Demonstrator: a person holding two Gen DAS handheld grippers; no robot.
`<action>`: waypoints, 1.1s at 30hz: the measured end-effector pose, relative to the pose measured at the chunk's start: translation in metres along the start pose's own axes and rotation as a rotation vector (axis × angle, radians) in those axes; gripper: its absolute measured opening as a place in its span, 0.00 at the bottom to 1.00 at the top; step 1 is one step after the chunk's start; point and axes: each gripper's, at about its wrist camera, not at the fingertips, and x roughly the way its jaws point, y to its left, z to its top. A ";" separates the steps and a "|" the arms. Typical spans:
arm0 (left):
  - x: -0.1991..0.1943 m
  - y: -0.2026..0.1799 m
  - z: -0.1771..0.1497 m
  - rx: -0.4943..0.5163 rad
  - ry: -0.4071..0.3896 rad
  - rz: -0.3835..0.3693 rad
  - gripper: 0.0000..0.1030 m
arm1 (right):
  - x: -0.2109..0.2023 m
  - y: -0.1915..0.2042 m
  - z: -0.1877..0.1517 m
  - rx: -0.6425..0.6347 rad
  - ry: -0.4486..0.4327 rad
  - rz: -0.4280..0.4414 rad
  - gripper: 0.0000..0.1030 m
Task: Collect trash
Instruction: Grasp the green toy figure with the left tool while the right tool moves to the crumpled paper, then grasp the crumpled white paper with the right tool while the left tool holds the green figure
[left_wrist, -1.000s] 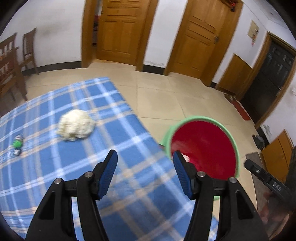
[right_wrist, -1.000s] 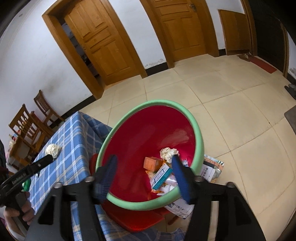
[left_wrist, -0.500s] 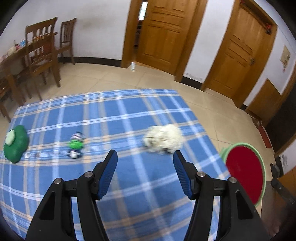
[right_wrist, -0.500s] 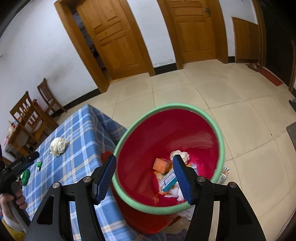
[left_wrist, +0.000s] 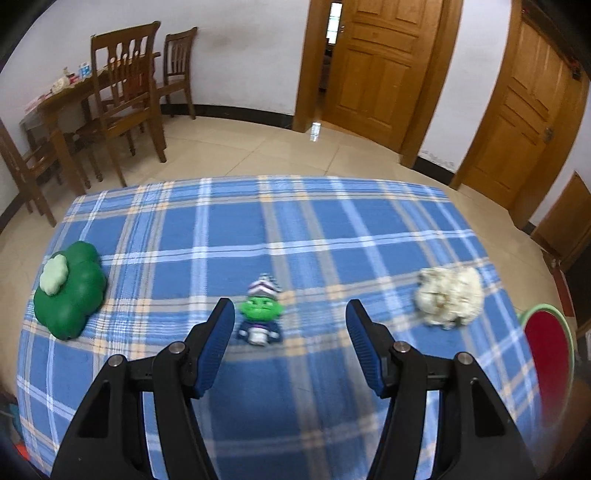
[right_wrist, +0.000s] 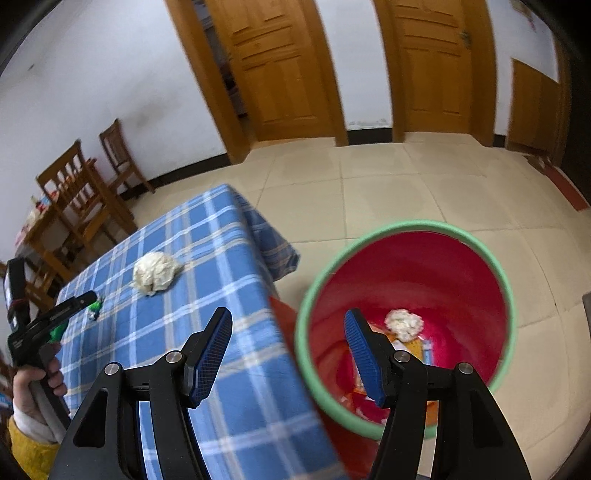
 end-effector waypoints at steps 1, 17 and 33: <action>0.003 0.003 -0.001 -0.010 0.003 0.004 0.61 | 0.004 0.007 0.001 -0.013 0.006 0.006 0.63; 0.018 0.029 -0.012 -0.058 -0.002 -0.069 0.29 | 0.086 0.114 0.027 -0.165 0.069 0.091 0.63; 0.010 0.015 -0.016 -0.036 -0.011 -0.124 0.29 | 0.148 0.156 0.028 -0.204 0.129 0.158 0.39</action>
